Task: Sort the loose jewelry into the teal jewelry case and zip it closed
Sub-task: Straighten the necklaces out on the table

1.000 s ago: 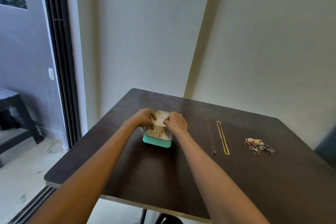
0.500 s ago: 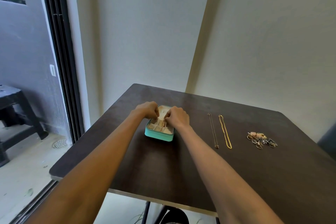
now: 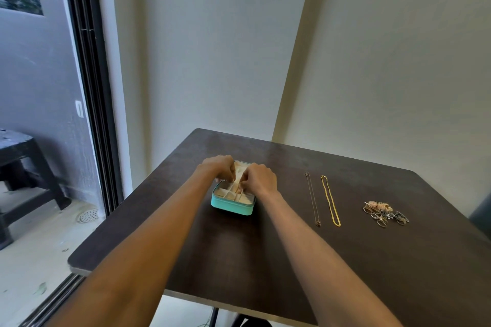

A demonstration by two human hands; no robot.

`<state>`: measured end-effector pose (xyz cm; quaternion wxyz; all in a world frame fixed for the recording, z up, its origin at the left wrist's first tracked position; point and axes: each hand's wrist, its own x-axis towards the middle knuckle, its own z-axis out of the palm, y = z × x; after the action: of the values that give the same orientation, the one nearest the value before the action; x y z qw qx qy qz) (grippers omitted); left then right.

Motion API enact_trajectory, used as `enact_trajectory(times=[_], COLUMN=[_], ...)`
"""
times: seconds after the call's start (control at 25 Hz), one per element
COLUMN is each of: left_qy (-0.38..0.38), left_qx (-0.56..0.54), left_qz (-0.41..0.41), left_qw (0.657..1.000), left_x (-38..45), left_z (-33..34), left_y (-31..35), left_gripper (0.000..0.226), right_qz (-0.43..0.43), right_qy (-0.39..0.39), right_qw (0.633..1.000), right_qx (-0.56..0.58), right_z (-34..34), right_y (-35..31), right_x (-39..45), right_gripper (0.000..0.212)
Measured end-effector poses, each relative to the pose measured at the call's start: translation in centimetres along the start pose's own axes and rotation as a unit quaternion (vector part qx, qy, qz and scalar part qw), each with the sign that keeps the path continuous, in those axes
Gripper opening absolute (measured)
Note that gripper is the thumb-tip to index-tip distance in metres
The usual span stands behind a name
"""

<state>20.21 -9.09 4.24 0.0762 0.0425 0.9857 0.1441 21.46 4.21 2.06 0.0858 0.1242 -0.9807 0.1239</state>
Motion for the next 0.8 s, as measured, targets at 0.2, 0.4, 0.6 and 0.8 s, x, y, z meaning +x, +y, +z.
enact_trajectory(times=[0.2,0.4,0.6,0.8], left_qy=[-0.013,0.027,0.018,0.028], left_qx=[0.007,-0.200,-0.412,-0.451], left_qz=[-0.001,0.055,0.142,0.183], left_qw=[1.000,0.978,0.900,0.873], left_x=[-0.2,-0.9,-2.6,-3.4], left_z=[-0.3,-2.1,-4.4,-6.0], left_y=[0.0,1.1,2.6,5.2], left_gripper=[0.015,0.025,0.026,0.028], right_qz=[-0.012,0.043,0.066,0.060], right_qy=[0.023,0.009,0.004,0.037], right_qw=[1.000,0.942,0.847,0.820], right_qx=[0.008,0.332,0.528,0.568], right_z=[-0.1,-3.7,-8.8,-12.3], right_y=[-0.2,-0.3,0.1,1.4], right_x=[-0.5,0.3,-0.4,-1.1], right_gripper=[0.015,0.024,0.019,0.015])
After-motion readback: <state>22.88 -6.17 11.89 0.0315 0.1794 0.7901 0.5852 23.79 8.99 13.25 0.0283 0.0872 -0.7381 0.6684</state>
